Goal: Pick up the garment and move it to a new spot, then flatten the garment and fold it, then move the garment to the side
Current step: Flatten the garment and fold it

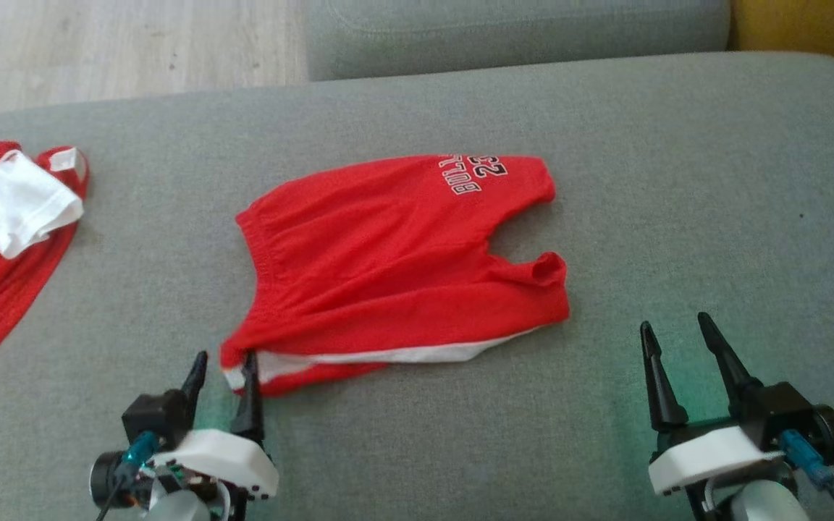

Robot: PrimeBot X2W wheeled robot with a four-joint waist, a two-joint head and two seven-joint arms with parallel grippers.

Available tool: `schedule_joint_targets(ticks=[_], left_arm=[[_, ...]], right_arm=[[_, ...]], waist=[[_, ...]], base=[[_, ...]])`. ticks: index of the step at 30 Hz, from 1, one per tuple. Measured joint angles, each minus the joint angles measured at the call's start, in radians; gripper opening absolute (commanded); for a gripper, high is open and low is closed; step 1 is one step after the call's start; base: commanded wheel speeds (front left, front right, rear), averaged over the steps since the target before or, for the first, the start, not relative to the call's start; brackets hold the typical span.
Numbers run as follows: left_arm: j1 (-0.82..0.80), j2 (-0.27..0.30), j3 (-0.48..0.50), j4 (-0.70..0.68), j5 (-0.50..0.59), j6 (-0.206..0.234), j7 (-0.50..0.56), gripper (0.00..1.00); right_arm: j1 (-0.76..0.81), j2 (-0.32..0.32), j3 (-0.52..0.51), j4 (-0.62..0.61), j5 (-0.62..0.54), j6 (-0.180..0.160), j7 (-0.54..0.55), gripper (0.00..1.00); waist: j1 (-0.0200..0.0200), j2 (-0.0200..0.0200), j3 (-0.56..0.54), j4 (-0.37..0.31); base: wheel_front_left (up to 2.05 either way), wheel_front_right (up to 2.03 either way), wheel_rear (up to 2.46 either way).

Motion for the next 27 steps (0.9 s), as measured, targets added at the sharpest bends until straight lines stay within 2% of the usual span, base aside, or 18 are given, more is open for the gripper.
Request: schedule_joint_targets(ticks=[6, 12, 21, 22, 23, 24, 25, 27], left_arm=[[0.008, -0.007, -0.010, -0.033, 0.016, -0.006, -0.029, 1.00], [0.085, -0.008, -0.007, -0.145, 0.039, 0.034, -0.039, 1.00], [0.127, -0.011, -0.012, -0.254, 0.058, 0.056, -0.047, 1.00], [0.126, -0.012, -0.014, -0.257, 0.063, 0.056, -0.046, 1.00], [0.126, -0.014, -0.016, -0.258, 0.063, 0.057, -0.046, 1.00], [0.126, -0.015, -0.018, -0.259, 0.063, 0.061, -0.046, 1.00], [0.126, -0.016, -0.019, -0.260, 0.063, 0.064, -0.046, 1.00], [0.126, -0.017, -0.019, -0.261, 0.063, 0.068, -0.046, 1.00]], right_arm=[[-0.001, 0.000, 0.000, 0.009, -0.007, 0.000, 0.000, 1.00], [-0.012, 0.000, 0.034, 0.066, -0.022, 0.000, 0.032, 1.00], [-0.210, -0.001, 0.067, 0.223, -0.081, 0.000, 0.122, 1.00], [-0.234, -0.002, 0.068, 0.249, -0.085, 0.000, 0.133, 0.96], [-0.253, -0.003, 0.071, 0.272, -0.087, 0.000, 0.145, 0.62], [-0.268, -0.004, 0.074, 0.295, -0.086, 0.000, 0.157, 0.41], [-0.277, -0.005, 0.078, 0.313, -0.086, 0.000, 0.166, 0.31], [-0.286, -0.005, 0.080, 0.335, -0.081, 0.000, 0.162, 0.00]], waist=[[-0.0001, 0.0000, -0.045, 0.025], [-0.0001, 0.0000, -0.069, 0.084], [0.0000, 0.0000, -0.031, 0.165], [0.0000, 0.0000, -0.023, 0.173], [0.0000, 0.0000, -0.017, 0.181], [0.0000, 0.0000, -0.011, 0.188], [0.0000, 0.0000, -0.006, 0.194], [0.0000, 0.0000, 0.005, 0.203]], base=[[0.00, 0.00, 0.00], [0.00, 0.00, 0.00], [0.00, 0.00, 0.00], [0.00, 0.00, 0.00], [0.00, 0.00, 0.00], [0.00, 0.00, 0.00], [0.00, 0.00, 0.00], [0.00, 0.00, 0.00]])
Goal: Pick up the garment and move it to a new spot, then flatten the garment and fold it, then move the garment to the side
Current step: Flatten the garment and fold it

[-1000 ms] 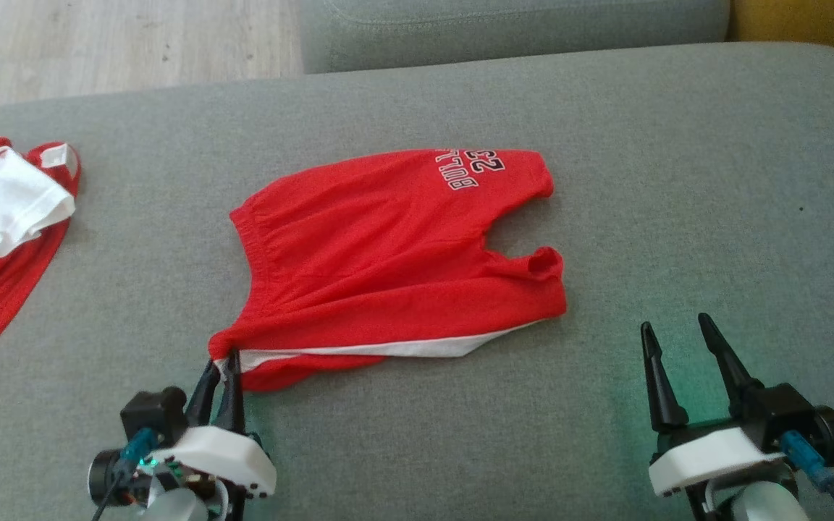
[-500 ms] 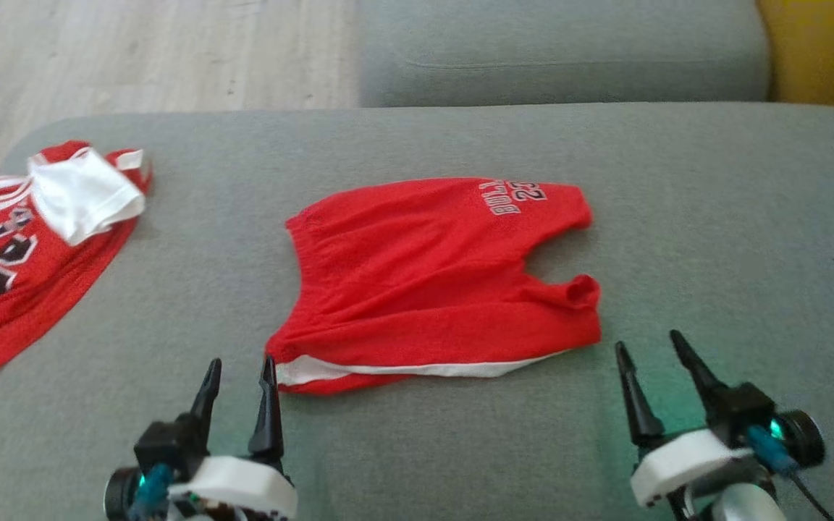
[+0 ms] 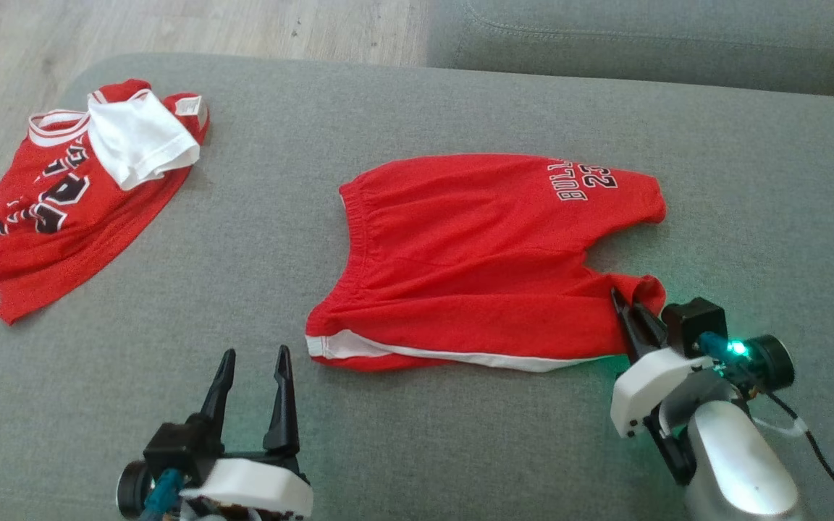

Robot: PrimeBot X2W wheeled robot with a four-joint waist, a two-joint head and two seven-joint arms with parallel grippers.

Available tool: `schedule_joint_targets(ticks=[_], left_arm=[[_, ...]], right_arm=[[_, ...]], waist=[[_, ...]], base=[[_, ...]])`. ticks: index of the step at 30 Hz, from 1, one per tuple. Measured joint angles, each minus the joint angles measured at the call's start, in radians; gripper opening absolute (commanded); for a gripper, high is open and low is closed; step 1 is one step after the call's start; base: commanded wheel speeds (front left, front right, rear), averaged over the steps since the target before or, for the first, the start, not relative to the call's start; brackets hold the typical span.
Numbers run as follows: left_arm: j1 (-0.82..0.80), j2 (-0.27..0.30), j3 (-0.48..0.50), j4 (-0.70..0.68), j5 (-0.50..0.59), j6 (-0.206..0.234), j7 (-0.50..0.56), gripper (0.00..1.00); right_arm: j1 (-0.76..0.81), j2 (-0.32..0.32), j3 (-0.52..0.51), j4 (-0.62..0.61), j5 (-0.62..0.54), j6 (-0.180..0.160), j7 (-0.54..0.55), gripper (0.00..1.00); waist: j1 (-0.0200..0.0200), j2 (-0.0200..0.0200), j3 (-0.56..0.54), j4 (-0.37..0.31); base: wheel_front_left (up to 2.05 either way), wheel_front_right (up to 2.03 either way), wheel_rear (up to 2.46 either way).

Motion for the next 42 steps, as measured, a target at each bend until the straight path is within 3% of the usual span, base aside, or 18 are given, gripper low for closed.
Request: schedule_joint_targets(ticks=[6, 16, 17, 18, 19, 24, 30, 42], left_arm=[[-0.003, -0.004, 0.001, -0.016, 0.000, 0.001, 0.000, 1.00], [-0.050, -0.031, 0.000, -0.034, 0.026, -0.007, -0.001, 1.00], [-0.052, -0.035, 0.000, -0.034, 0.027, -0.008, -0.001, 1.00], [-0.052, -0.037, -0.001, -0.034, 0.028, -0.014, -0.001, 1.00], [-0.053, -0.039, -0.001, -0.033, 0.031, -0.014, -0.001, 1.00], [-0.054, -0.046, 0.001, -0.026, 0.036, -0.023, -0.001, 1.00], [-0.052, -0.055, 0.001, -0.026, 0.053, -0.033, -0.001, 1.00], [0.028, -0.049, -0.004, -0.017, 0.052, -0.040, -0.001, 1.00]], right_arm=[[-0.059, -0.001, -0.019, 0.025, 0.026, 0.000, -0.003, 0.00], [-0.318, -0.035, -0.126, 0.171, -0.012, 0.000, 0.091, 0.00], [-0.333, -0.035, -0.127, 0.192, -0.018, 0.000, 0.097, 0.18], [-0.344, -0.035, -0.127, 0.210, -0.027, 0.000, 0.096, 0.55], [-0.354, -0.035, -0.127, 0.228, -0.033, 0.000, 0.095, 1.00], [-0.372, -0.035, -0.126, 0.279, -0.037, 0.000, 0.028, 1.00], [-0.345, -0.033, -0.122, 0.252, -0.019, 0.000, -0.096, 1.00], [0.038, -0.011, -0.167, 0.003, 0.043, 0.000, -0.151, 1.00]], waist=[[0.0000, 0.0000, 0.021, -0.003], [0.0000, 0.0000, 0.076, 0.032], [0.0001, 0.0000, 0.082, 0.037], [0.0001, 0.0000, 0.087, 0.042], [0.0001, 0.0000, 0.090, 0.046], [0.0000, 0.0000, 0.084, 0.046], [-0.0001, 0.0000, 0.038, 0.019], [-0.0002, 0.0000, -0.090, -0.041]], base=[[0.00, 0.00, 0.00], [0.00, 0.00, 0.00], [0.00, 0.00, 0.00], [0.00, 0.00, 0.00], [0.00, 0.00, 0.00], [0.00, 0.00, 0.00], [0.00, 0.00, 0.00], [0.00, 0.00, 0.00]])
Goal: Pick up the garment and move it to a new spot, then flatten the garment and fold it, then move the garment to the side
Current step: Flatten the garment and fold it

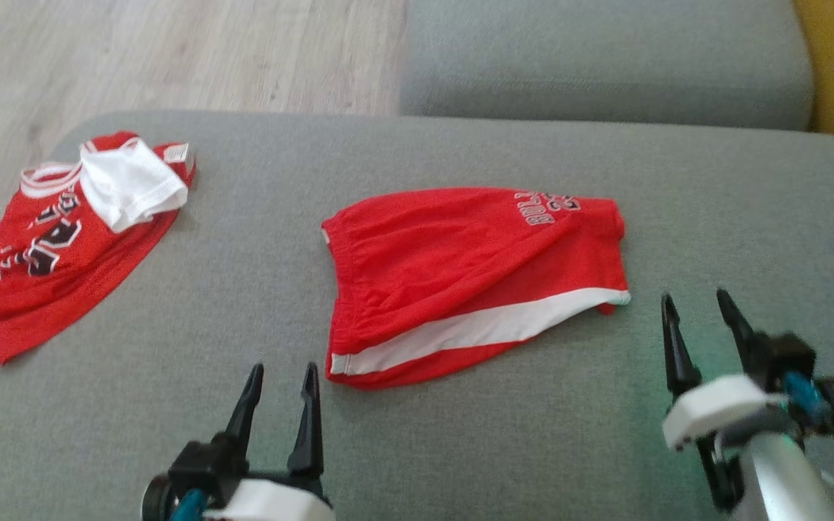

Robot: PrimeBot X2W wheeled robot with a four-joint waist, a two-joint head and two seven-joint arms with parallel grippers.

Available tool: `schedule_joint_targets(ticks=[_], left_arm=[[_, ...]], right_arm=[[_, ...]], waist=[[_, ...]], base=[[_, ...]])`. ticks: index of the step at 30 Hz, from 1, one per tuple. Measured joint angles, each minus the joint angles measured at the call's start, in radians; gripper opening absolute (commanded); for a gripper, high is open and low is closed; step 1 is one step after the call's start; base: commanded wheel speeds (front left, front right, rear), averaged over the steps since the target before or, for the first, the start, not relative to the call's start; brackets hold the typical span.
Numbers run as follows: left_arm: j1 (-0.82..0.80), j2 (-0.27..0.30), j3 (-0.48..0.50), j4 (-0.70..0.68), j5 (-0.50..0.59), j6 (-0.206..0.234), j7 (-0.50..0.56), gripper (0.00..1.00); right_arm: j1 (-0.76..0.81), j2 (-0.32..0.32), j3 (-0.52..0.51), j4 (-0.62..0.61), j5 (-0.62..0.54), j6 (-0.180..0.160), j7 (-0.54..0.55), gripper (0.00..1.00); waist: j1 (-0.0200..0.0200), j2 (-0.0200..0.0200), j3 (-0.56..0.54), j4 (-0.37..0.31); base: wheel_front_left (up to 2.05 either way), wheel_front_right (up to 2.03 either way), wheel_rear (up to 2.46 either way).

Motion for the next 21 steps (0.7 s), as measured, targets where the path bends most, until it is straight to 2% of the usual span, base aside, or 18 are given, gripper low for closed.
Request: schedule_joint_targets(ticks=[9, 21], left_arm=[[0.079, 0.022, 0.003, 0.000, -0.014, 0.009, 0.000, 1.00], [0.098, 0.044, 0.007, -0.004, -0.023, 0.024, 0.003, 1.00]], right_arm=[[0.218, 0.013, 0.037, -0.214, 0.124, 0.000, 0.016, 1.00], [0.290, 0.016, 0.063, -0.309, 0.151, 0.000, 0.062, 1.00]], waist=[[0.0000, 0.0000, -0.065, -0.025], [0.0001, 0.0000, -0.088, -0.025]], base=[[0.00, 0.00, 0.00], [0.00, 0.00, 0.00]])
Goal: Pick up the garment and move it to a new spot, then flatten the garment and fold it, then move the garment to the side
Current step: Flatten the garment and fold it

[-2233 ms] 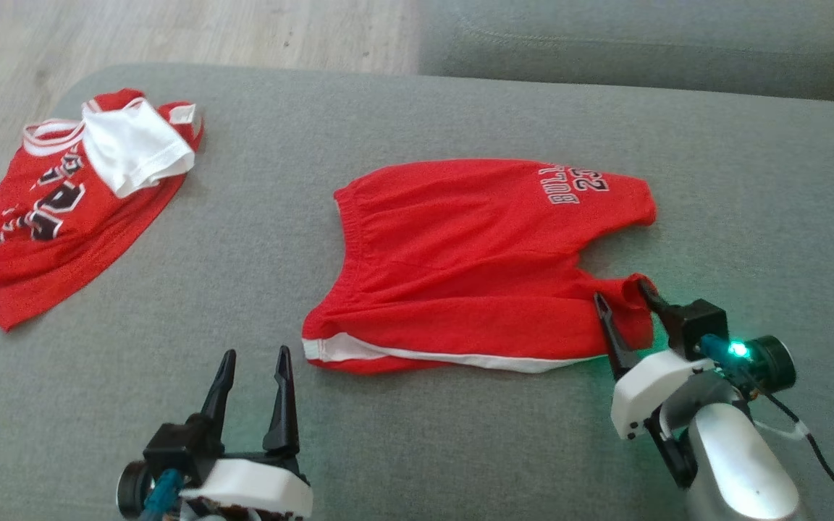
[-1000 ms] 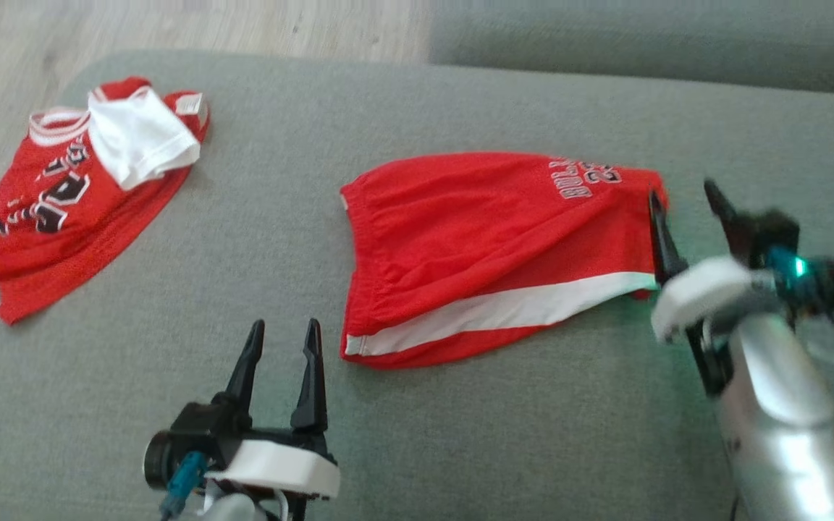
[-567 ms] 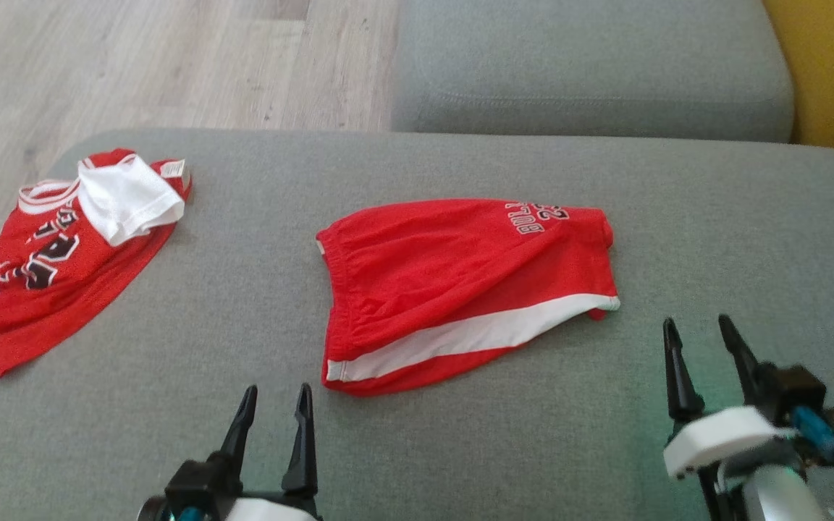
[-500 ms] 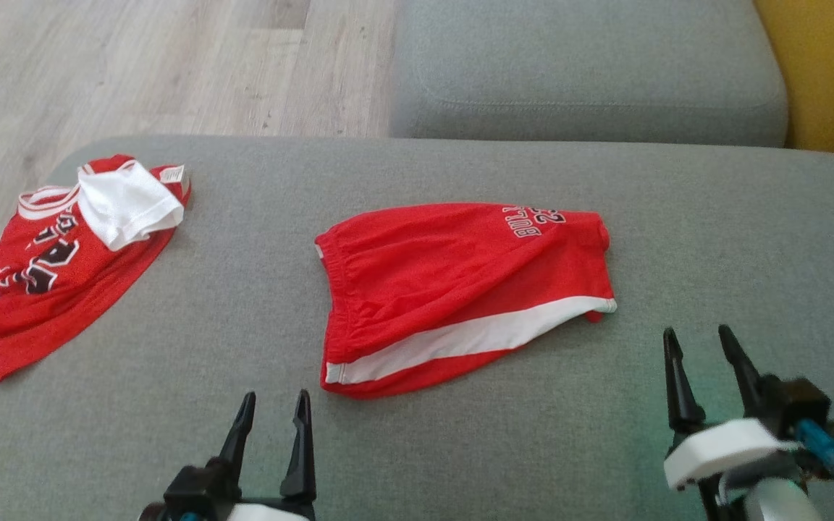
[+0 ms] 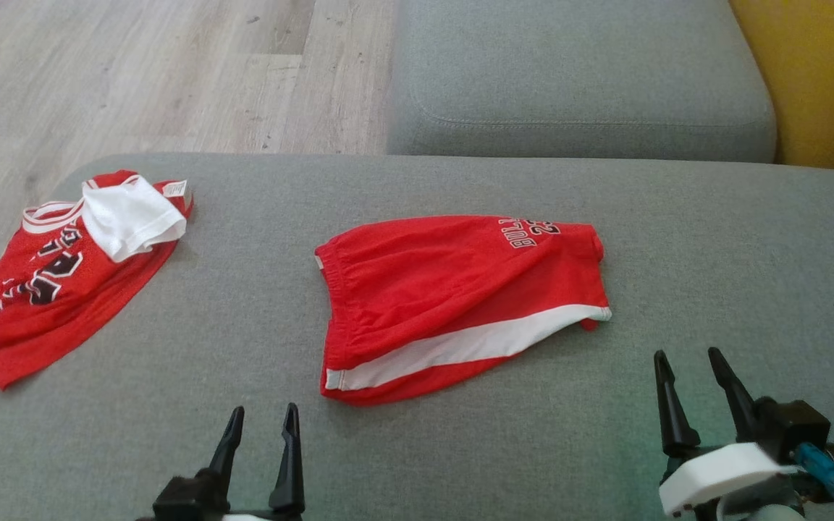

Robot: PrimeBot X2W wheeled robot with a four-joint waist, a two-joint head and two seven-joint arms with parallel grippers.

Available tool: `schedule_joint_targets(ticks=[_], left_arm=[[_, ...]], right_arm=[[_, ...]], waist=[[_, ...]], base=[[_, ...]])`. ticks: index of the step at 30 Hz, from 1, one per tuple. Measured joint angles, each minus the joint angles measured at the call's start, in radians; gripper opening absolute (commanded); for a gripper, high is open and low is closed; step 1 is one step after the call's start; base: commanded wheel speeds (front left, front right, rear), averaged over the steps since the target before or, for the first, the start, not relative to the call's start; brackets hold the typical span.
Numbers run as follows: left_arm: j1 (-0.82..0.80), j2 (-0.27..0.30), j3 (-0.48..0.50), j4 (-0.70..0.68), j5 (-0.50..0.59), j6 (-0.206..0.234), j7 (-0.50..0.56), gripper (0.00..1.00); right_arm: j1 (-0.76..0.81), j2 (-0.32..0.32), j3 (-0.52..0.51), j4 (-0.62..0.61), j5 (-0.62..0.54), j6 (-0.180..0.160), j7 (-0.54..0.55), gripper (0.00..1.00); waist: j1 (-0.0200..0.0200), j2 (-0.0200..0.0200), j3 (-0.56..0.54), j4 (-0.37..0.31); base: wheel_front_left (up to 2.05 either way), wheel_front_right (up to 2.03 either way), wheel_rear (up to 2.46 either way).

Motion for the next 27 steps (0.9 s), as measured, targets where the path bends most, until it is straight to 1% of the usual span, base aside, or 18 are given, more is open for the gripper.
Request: schedule_joint_targets(ticks=[9, 13, 19, 22, 26, 27], left_arm=[[0.000, 0.005, -0.001, -0.012, -0.004, 0.004, 0.009, 1.00], [-0.004, 0.011, -0.009, -0.014, -0.004, 0.002, 0.034, 1.00], [-0.080, 0.015, -0.066, 0.040, -0.004, -0.042, 0.148, 1.00], [-0.138, 0.007, -0.072, 0.086, -0.004, -0.060, 0.176, 1.00], [-0.194, -0.009, -0.074, 0.141, -0.012, -0.071, 0.183, 1.00], [-0.204, -0.012, -0.074, 0.154, -0.017, -0.081, 0.183, 1.00]], right_arm=[[0.021, 0.000, 0.012, -0.021, 0.002, 0.000, 0.012, 1.00], [0.021, 0.000, 0.015, -0.032, 0.005, 0.000, 0.020, 1.00], [0.018, 0.000, 0.025, -0.046, -0.007, 0.000, 0.039, 1.00], [0.017, 0.000, 0.044, -0.058, -0.015, 0.000, 0.053, 1.00], [-0.002, 0.000, 0.057, -0.068, -0.030, 0.000, 0.067, 1.00], [-0.013, 0.000, 0.058, -0.070, -0.036, 0.000, 0.073, 1.00]], waist=[[0.0001, 0.0000, 0.008, 0.001], [0.0001, 0.0000, 0.019, 0.000], [0.0002, 0.0000, 0.049, -0.012], [0.0002, 0.0000, 0.069, -0.025], [0.0002, 0.0000, 0.109, -0.043], [0.0003, 0.0000, 0.120, -0.047]], base=[[0.00, 0.00, 0.00], [0.00, 0.00, 0.00], [0.00, 0.00, 0.00], [0.00, 0.00, 0.00], [0.00, 0.00, 0.00], [0.00, 0.00, 0.00]])
